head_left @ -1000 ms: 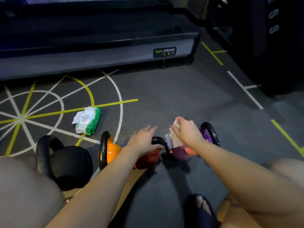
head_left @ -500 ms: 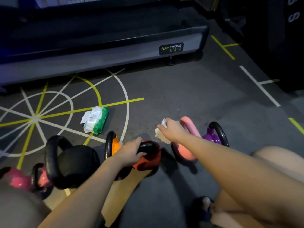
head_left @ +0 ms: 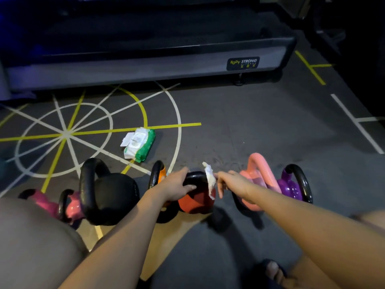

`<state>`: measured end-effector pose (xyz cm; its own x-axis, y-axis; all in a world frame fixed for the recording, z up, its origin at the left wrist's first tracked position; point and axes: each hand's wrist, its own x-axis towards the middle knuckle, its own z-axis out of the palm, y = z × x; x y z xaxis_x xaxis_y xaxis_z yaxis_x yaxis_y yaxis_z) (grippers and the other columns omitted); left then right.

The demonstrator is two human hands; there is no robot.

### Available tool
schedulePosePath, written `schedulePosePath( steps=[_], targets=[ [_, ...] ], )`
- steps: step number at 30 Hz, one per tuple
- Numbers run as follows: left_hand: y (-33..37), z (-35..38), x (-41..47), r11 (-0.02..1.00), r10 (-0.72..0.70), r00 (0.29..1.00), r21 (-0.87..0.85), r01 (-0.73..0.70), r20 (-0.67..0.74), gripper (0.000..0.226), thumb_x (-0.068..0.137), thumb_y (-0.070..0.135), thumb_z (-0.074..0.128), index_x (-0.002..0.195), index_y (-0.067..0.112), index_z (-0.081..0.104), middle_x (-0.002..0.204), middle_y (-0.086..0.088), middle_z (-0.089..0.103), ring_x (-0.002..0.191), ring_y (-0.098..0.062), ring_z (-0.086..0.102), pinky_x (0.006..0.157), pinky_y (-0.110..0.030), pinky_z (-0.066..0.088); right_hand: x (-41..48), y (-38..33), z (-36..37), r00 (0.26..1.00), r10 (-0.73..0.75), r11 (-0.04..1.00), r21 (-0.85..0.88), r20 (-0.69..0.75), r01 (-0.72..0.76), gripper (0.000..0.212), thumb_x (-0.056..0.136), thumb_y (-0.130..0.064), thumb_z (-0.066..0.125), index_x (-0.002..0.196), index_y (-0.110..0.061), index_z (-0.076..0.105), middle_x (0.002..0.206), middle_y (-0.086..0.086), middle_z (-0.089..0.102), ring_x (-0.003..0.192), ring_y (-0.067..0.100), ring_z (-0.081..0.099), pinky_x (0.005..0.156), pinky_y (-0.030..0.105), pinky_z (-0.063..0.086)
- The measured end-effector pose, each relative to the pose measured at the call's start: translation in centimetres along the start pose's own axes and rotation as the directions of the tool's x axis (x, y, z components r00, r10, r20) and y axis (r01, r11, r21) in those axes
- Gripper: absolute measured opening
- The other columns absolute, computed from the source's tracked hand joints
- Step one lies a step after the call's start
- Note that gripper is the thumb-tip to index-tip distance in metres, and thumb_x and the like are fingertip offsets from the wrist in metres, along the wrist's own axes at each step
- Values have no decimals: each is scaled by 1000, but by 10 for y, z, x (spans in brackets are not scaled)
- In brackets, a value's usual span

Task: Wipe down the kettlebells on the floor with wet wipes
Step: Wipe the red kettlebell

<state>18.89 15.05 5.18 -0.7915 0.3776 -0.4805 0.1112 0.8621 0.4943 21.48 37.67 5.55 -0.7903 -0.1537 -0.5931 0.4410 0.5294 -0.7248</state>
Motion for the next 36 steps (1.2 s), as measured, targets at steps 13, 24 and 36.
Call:
schedulePosePath(
  steps=[13,24,36],
  targets=[
    [-4,-6,8,999,-5,999,-45,7,32,35,98,40,62,121,19,46,115,-6,62,107,-25,59,83,-34,41,46,5,13,987,-161,918,-369,-21,142,75,65,-44,84,133,-33,55,122,1,56,113,12,51,93,21,43],
    [-5,-2,10,999,-18,1000,-38,18,2,32,95,40,63,115,24,45,113,-4,63,109,-26,59,96,-43,48,57,-11,26,1000,-18,924,-381,15,22,30,74,-22,77,94,-39,62,100,1,72,95,23,68,79,34,54],
    [3,7,3,1000,-14,998,-9,13,-62,24,96,37,59,106,27,40,119,-3,60,122,-30,50,104,-51,33,47,21,82,688,102,974,-70,-719,-217,46,76,-18,79,114,-12,54,118,14,51,112,36,52,93,42,42]
  ],
)
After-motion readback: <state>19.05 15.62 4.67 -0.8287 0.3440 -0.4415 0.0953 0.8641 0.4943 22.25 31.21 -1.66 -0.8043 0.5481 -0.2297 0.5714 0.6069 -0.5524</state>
